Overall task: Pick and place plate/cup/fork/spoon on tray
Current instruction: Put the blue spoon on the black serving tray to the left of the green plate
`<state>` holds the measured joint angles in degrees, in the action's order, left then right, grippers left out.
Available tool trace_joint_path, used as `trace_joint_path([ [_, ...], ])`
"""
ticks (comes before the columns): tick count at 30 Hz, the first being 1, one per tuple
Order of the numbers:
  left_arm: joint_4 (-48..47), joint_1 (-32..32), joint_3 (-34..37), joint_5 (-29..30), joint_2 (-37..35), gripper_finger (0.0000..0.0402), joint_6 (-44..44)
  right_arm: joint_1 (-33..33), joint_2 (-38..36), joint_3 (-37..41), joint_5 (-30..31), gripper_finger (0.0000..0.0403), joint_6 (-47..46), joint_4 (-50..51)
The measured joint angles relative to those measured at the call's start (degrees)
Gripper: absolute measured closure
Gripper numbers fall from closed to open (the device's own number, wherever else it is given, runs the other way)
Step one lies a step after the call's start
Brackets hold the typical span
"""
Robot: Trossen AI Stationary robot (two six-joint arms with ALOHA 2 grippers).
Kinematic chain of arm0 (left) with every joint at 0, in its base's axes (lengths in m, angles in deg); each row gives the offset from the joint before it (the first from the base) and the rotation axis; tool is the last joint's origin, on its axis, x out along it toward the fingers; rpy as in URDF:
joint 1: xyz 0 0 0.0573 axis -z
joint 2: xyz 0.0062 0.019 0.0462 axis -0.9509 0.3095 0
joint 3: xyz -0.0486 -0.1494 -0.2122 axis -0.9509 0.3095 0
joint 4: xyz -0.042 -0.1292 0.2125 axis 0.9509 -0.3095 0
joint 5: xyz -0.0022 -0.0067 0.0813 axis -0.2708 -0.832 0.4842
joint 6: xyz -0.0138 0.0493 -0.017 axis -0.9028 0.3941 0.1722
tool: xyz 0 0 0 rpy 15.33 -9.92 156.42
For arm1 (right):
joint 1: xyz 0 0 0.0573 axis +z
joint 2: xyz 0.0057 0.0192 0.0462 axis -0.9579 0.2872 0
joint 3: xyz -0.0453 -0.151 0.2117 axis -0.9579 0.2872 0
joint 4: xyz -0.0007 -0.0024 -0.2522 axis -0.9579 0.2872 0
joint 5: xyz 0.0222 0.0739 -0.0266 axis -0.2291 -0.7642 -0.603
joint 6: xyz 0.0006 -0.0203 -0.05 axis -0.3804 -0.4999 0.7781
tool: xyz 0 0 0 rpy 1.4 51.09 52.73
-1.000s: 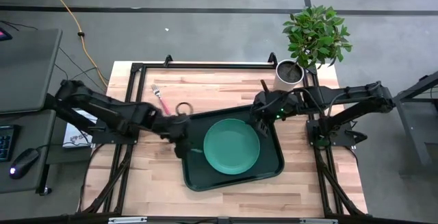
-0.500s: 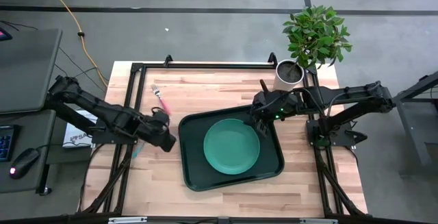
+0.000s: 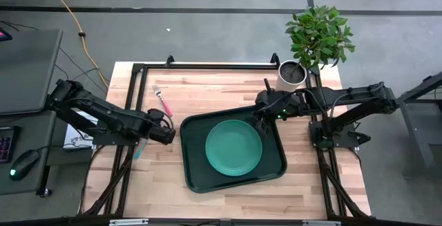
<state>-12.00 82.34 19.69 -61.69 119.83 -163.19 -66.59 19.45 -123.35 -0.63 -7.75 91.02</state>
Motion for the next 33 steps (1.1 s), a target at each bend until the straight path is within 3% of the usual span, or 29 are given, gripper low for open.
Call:
trace_joint_path([
  [7,-0.1,-5.7,0.0,1.4,8.4,0.0181,2.9,0.0,0.0,0.0,0.2,0.0187,1.4,0.5],
  [18,3.1,-7.4,0.0,3.9,19.6,0.0206,-4.0,0.0,0.0,0.0,0.2,0.0187,2.4,2.0],
  [23,3.3,-7.4,-0.1,5.2,21.7,0.0268,-7.1,0.0,0.0,0.0,0.2,0.0187,2.4,2.4],
  [28,3.3,-7.1,0.0,5.7,20.7,0.0384,-8.0,0.0,0.0,0.0,0.2,0.0187,2.3,3.7],
  [33,1.5,-5.5,-1.7,6.5,14.6,0.0396,-8.3,0.0,0.0,0.0,0.2,0.0187,1.5,4.7],
])
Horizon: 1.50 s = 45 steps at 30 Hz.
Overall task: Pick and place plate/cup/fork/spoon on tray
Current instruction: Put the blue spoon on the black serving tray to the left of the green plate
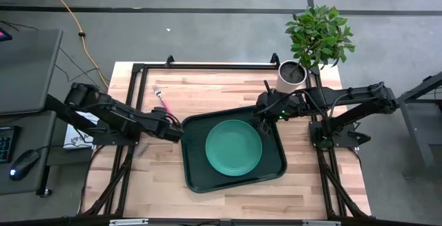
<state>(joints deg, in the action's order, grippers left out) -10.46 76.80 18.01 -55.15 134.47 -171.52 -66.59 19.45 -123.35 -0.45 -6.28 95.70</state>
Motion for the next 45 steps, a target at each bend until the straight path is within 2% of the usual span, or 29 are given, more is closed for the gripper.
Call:
trace_joint_path([
  [7,-4.6,2.5,-9.4,4.9,-10.6,0.0400,7.7,0.0,0.0,0.0,0.0,0.0187,0.0,0.1],
  [11,-4.2,2.8,-15.3,6.4,-13.0,0.0401,11.5,0.0,0.0,0.0,-1.1,0.0187,-1.1,-1.1],
  [13,2.9,3.5,-17.5,7.1,-13.3,0.0401,15.2,0.0,0.0,0.7,-4.6,0.0187,-0.7,-4.4],
  [18,34.4,6.0,-20.2,7.0,-13.9,0.0401,31.1,0.1,0.0,5.9,-18.3,0.0187,3.7,-20.9],
  [20,41.1,5.9,-21.2,11.1,-13.9,0.0401,33.4,0.1,0.2,8.9,-18.3,0.0187,1.2,-29.2],
  [22,44.6,5.3,-21.9,17.3,-13.9,0.0401,34.8,0.0,0.6,11.1,-16.0,0.0187,-2.1,-35.2],
  [24,49.5,4.5,-22.0,20.6,-13.9,0.0401,36.5,0.0,1.0,12.6,-13.9,0.0187,-4.0,-39.8],
  [27,57.9,3.7,-22.0,19.5,-12.9,0.0401,40.2,0.2,3.3,13.2,-12.3,0.0187,-7.0,-45.4],
  [32,69.3,2.7,-22.0,11.3,-9.3,0.0401,43.4,0.1,9.6,11.1,-13.6,0.0192,-6.6,-49.7],
  [34,72.5,2.6,-22.0,9.9,-8.1,0.0401,43.4,0.0,11.0,10.9,-14.1,0.0198,-6.1,-50.0],
  [45,73.3,2.4,-22.0,10.1,-7.1,0.0401,42.8,0.0,12.6,10.8,-16.3,0.0259,-5.8,-53.5],
])
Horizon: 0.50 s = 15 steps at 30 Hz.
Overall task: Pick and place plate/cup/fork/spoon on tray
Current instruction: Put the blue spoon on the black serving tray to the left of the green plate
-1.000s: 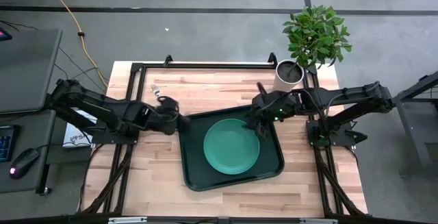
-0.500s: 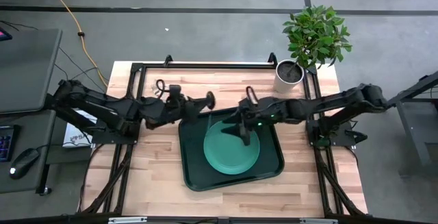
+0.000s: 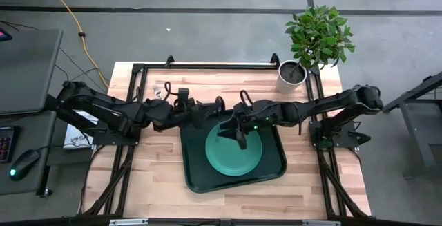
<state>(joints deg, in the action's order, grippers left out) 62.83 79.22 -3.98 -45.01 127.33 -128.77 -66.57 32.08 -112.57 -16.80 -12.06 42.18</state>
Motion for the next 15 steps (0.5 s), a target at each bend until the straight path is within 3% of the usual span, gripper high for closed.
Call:
trace_joint_path([
  [4,0.9,-0.7,0.0,0.0,0.0,0.0401,0.3,0.0,0.0,0.0,-1.0,0.0296,0.0,-2.2],
  [10,1.3,-1.2,0.0,-0.2,0.0,0.0401,1.2,0.0,0.0,0.0,-1.0,0.0389,-0.4,-2.2],
  [15,1.5,-1.2,0.0,0.4,0.0,0.0389,2.4,-0.1,-0.2,0.0,-2.2,0.0395,-0.9,-2.4],
])
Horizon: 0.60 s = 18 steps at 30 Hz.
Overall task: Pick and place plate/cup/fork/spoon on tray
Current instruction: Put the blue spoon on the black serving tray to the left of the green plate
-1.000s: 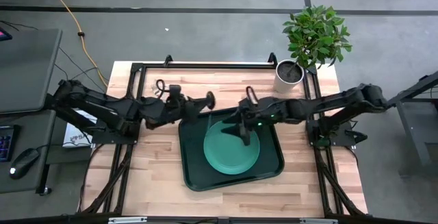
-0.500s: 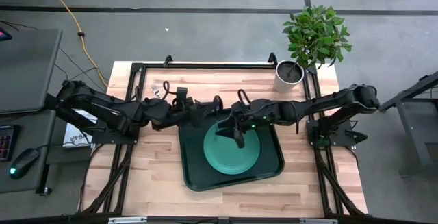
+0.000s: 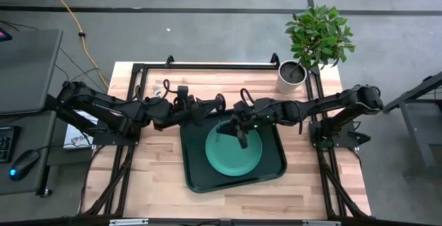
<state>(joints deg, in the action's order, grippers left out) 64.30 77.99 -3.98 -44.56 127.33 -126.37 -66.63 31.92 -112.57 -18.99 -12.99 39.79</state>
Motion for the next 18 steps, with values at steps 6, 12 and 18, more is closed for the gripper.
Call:
trace_joint_path([
  [6,-7.6,-0.8,0.1,0.0,-3.2,0.0332,4.9,-1.6,-3.9,0.0,-0.2,0.0401,0.6,9.7],
  [12,-17.9,-2.1,-0.1,1.3,-9.7,0.0253,5.8,-1.5,-9.9,-1.5,15.2,0.0402,-0.8,32.5],
  [18,-18.7,-2.1,0.0,3.0,-6.9,0.0204,0.2,2.0,-2.6,-13.0,39.2,0.0402,-3.3,57.5],
])
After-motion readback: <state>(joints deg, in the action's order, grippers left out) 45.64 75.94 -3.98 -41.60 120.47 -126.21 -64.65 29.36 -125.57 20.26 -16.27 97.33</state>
